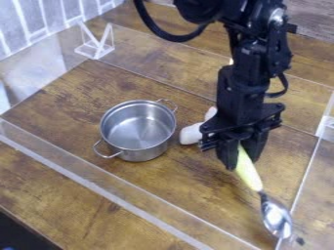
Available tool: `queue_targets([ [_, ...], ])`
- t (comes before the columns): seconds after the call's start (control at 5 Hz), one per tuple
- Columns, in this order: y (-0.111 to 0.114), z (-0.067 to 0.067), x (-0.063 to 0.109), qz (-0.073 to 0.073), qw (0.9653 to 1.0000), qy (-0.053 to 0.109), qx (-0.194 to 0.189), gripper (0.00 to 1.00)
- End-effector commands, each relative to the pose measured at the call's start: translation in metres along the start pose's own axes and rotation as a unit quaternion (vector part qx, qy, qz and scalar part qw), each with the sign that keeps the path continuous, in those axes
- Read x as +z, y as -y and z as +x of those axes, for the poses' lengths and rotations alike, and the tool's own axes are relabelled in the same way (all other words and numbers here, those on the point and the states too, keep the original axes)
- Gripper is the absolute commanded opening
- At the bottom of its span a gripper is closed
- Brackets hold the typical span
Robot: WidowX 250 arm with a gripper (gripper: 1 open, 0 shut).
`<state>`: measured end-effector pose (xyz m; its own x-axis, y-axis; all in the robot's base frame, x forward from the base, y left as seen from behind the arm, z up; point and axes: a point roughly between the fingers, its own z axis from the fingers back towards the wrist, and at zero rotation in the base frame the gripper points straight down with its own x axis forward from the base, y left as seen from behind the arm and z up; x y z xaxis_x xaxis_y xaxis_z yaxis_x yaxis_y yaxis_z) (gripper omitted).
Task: Move the green spoon to the left side of the table
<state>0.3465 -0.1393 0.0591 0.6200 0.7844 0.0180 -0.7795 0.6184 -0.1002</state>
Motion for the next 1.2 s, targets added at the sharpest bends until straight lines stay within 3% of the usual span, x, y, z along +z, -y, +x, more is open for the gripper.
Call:
queue_targets([
  [0.0,0.009,-0.005,0.03,-0.054,0.9983,0.023,0.0,0.0],
  [0.4,0.0,0.002,0.018,-0.068,0.9966,0.038,0.026,0.0],
  [0.8,0.008,0.011,0.018,-0.079,0.9952,0.049,0.031,0.0],
  [1.0,0.012,0.001,0.022,-0.082,0.9929,0.061,0.061,0.0],
])
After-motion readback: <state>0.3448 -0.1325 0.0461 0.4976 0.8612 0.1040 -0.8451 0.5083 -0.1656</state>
